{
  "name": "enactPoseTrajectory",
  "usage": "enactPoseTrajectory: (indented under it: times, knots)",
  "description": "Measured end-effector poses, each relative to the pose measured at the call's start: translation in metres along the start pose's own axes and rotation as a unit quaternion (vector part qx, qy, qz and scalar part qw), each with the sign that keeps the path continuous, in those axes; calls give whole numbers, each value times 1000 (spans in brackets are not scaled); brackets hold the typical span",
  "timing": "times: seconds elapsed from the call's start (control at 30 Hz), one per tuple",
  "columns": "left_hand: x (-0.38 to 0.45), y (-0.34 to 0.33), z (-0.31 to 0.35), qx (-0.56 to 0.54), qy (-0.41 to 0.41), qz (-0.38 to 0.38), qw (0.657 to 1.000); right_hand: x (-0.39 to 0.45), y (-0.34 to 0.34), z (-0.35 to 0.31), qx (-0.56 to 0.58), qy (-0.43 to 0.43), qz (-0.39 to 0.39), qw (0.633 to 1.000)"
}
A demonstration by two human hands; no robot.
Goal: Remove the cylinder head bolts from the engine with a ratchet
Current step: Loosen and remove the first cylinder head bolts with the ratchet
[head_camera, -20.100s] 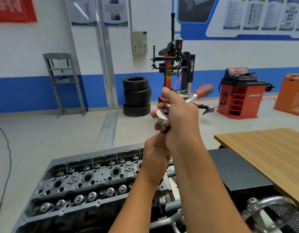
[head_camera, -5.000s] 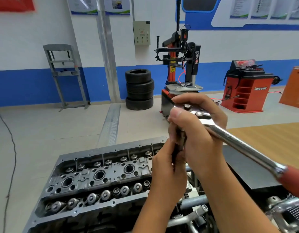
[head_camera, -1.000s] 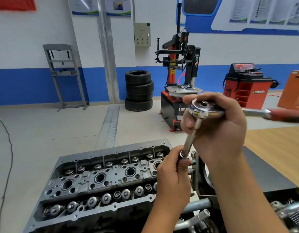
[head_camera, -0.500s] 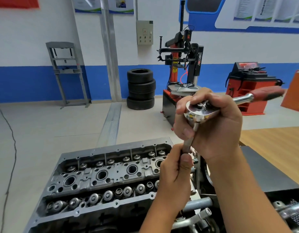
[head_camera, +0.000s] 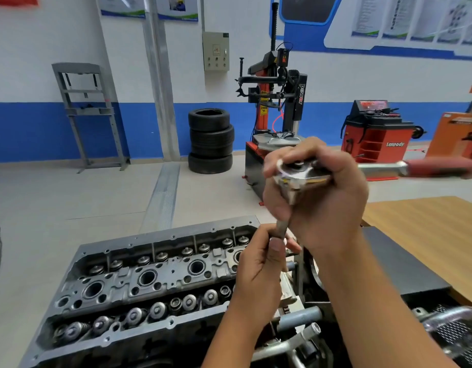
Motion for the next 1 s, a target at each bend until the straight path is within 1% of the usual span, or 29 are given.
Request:
enactPoseTrajectory:
  times: [0.03,0.07,0.13,0.23,0.3,0.37,0.4,0.43,0.5,0.57,0.6,0.63,0.7,0.77,0.83,0.9,0.93,0.97,1.0]
  knots:
    - [1,-1,0,0,4,-7,1000,2,4,3,57,-18,0,998]
    - [2,-2,0,0,9,-11,1000,3,9,5,88,-26,8,996]
    - [3,-2,0,3,12,-6,1000,-1,16,3,73,-14,32,997]
    - [4,-1,-2,10,3,6,1000,-23,15,-6,-52,43,84,994]
    - [2,0,-2,15,-4,15,1000,-38,8,-13,-170,89,123,974]
    - [1,1,0,9,-8,24,1000,-39,-2,-19,-257,129,128,949]
    - [0,1,1,3,-7,24,1000,-33,-5,-18,-253,127,112,953]
    - [0,1,2,-7,-4,18,1000,-24,-4,-14,-215,102,88,967]
    - [0,0,3,-20,-1,3,1000,-8,-2,-4,-74,29,31,996]
    - [1,0,3,-19,-5,-3,1000,1,1,3,58,-28,-6,998]
    - [1,-1,3,-17,-6,-3,1000,2,4,5,91,-40,-10,995]
    - [1,-2,3,-15,-7,-1,1000,2,7,5,101,-41,-10,994]
    - [1,-2,2,-12,-9,5,1000,-4,9,2,57,-16,8,998]
    - [0,-1,0,-3,-14,15,1000,-21,9,-5,-38,28,54,997]
    - [0,-2,0,6,-17,17,1000,-40,7,-13,-147,69,110,981]
    - [-2,-1,-1,4,-15,16,1000,-45,0,-16,-228,85,130,961]
    - [-2,-1,0,-2,-13,15,1000,-41,-3,-15,-237,79,120,961]
    - [-3,-1,0,-8,-11,14,1000,-34,-3,-13,-216,62,103,969]
    - [-4,0,0,-11,-9,14,1000,-26,-2,-11,-169,37,83,981]
Point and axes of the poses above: each hand's wrist, its own x-axis towards the middle knuckle, its own y-axis out of the back of the hand, z = x × y, the point moved 8 cm from there along x, towards the middle knuckle, and after that the axes turned 10 degrees about -z, right-handed, at the moved point
